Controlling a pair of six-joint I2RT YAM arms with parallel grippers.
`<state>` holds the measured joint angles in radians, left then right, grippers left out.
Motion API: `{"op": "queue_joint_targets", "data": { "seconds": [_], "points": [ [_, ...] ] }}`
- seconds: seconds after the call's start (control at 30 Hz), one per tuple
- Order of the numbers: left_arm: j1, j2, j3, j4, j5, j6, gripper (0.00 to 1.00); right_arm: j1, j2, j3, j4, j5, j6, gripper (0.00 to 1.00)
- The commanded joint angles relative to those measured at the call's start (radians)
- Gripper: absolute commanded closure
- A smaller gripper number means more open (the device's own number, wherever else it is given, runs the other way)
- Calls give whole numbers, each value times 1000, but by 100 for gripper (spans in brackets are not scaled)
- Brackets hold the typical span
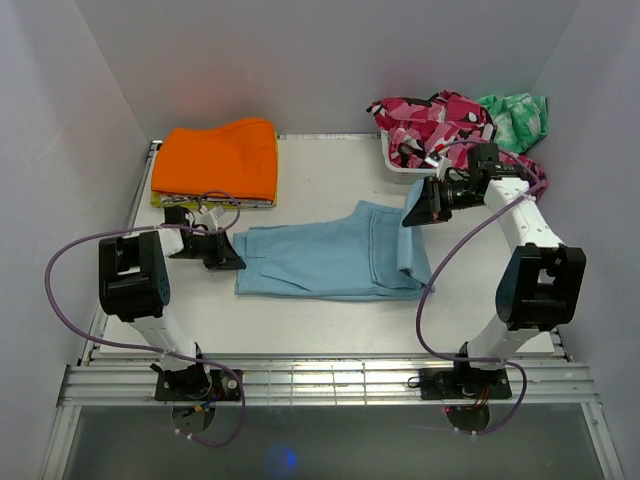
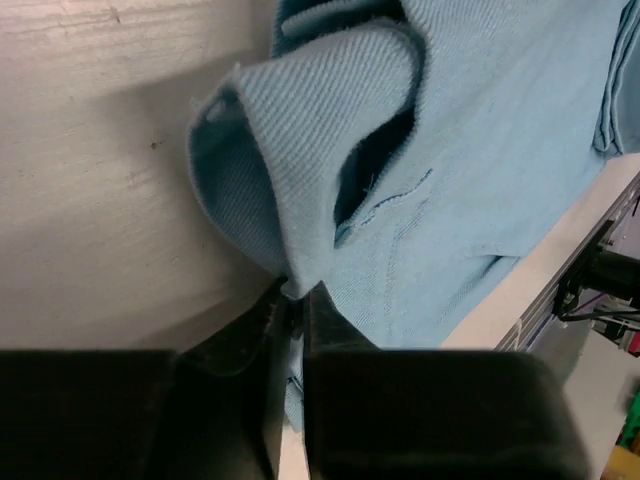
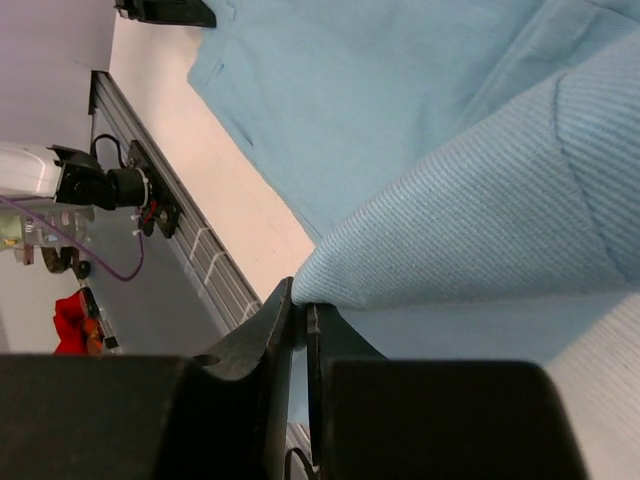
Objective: Fold and stack the trousers
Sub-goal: Fold the trousers
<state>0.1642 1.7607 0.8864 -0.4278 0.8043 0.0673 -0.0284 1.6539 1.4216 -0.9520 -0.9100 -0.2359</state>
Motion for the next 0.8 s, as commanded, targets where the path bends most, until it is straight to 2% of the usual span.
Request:
{"op": "queue_joint_targets", "data": {
  "seconds": [0.0, 0.03, 0.07, 0.1, 0.17, 0.37, 0.77],
  "points": [
    [-23, 17, -12, 44, 38, -15, 84, 91, -26, -41, 198, -73, 200, 92],
    [-26, 23, -20, 49, 58, -18, 94, 110, -26, -47, 276, -78, 226, 92],
    [-40, 23, -24, 49, 59, -24, 99, 149, -26, -55, 315, -81, 269, 92],
    [-46, 23, -30, 53, 61, -32, 100, 168, -25, -70, 359, -81, 343, 92],
    [-57, 13, -64, 81, 71, -52, 100, 232, -20, -79, 476, -67, 403, 92],
    [-92, -7, -130, 141, 88, -153, 100, 361, 79, 5, 521, -21, 451, 92],
    [-138, 5, -96, 153, 72, -201, 100, 558, 221, 33, 752, 46, 644, 92]
  ]
}}
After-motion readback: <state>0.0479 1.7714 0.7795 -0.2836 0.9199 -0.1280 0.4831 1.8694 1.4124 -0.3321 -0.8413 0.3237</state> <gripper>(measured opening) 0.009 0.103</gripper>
